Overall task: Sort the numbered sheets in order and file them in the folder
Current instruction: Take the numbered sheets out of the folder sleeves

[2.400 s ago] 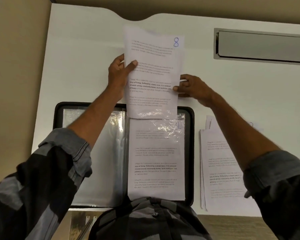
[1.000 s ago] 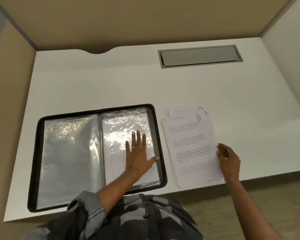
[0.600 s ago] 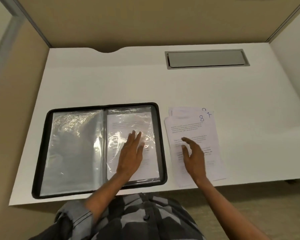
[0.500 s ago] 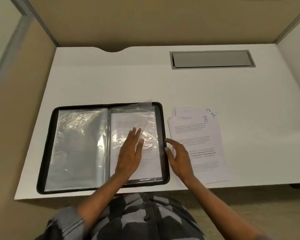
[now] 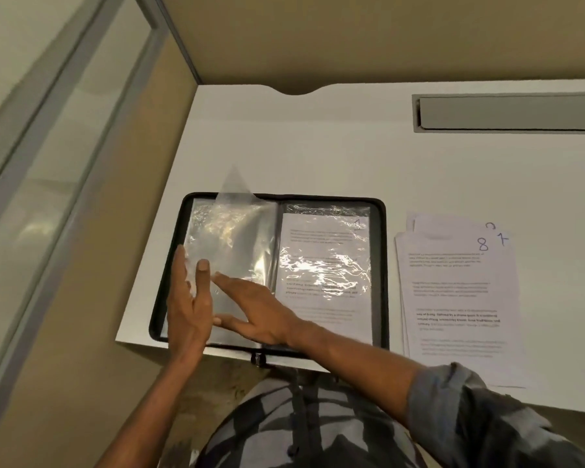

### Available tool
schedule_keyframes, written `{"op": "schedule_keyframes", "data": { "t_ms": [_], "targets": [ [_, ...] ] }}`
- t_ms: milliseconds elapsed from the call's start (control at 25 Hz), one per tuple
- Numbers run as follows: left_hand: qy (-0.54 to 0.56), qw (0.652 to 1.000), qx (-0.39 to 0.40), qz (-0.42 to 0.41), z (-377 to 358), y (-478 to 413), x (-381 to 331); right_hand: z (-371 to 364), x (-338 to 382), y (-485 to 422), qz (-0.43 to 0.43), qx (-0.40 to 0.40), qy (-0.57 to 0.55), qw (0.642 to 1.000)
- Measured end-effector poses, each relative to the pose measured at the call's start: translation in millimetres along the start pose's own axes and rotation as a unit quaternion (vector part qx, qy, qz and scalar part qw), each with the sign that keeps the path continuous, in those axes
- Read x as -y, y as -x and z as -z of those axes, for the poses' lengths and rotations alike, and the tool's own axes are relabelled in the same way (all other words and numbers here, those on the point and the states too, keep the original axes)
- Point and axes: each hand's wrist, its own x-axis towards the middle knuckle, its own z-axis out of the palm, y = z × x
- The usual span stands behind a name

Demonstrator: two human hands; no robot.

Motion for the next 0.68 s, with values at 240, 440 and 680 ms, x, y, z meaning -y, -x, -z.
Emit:
{"op": "schedule_keyframes", "data": {
  "t_ms": [240, 440, 680],
  "targets": [
    [-0.212, 0.973, 0.063, 0.066, -0.7, -24.3, 63.7, -11.8, -43.1, 2.1, -0.039, 0.077, 0.145, 0.986],
    [-0.284, 0.944, 0.168, -0.015, -43.5, -43.4, 82.5, 63.0, -125.1, 27.7, -0.209, -0.073, 0.198, 0.955],
    [-0.224, 0.913, 0.275, -0.2, -134.0, -101.7, 25.2, 129.1, -170.7, 70.3, -0.292, -0.179, 0.156, 0.927]
  ]
}}
